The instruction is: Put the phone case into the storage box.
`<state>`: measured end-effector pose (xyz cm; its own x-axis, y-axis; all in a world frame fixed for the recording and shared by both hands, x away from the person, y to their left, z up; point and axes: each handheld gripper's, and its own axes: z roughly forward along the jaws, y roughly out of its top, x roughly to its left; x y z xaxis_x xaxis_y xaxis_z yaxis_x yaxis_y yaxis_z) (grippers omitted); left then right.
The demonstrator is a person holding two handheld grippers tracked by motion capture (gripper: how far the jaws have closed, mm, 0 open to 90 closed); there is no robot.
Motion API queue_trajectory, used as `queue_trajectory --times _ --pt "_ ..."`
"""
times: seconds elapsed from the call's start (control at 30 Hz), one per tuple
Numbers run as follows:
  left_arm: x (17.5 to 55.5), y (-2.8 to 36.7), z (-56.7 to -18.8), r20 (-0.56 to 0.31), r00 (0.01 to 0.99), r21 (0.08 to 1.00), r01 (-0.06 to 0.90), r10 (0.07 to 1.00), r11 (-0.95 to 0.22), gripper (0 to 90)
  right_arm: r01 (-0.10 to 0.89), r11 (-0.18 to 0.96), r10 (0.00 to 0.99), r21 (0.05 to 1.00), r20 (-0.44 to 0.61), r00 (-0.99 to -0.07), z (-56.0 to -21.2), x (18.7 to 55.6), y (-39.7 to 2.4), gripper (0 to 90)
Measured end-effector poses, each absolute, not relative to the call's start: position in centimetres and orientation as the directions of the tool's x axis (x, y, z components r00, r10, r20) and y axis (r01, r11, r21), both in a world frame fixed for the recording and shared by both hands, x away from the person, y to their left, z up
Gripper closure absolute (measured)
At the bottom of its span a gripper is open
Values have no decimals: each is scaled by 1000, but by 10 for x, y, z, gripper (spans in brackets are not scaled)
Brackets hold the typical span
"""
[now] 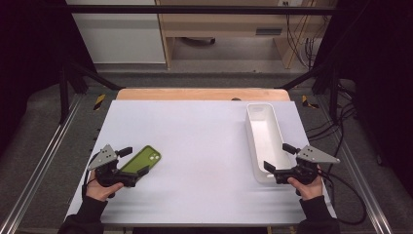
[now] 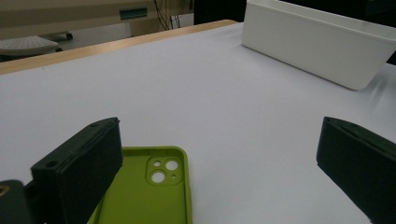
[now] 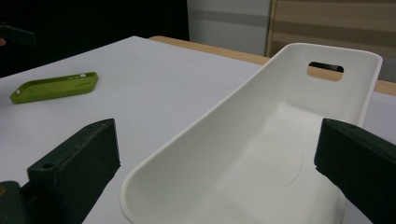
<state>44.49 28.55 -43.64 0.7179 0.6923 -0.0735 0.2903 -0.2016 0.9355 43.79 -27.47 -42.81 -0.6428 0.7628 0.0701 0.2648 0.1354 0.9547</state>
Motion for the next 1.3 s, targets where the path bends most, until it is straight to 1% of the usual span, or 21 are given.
queue_trajectory --times 0.6,1.3 --pt "445 284 -434 -70 721 933 293 689 -211 0 258 141 756 956 65 -652 -427 438 -274 6" --pt "462 282 -411 -47 711 911 319 701 -262 0 259 151 757 954 57 -651 -426 437 -274 6"
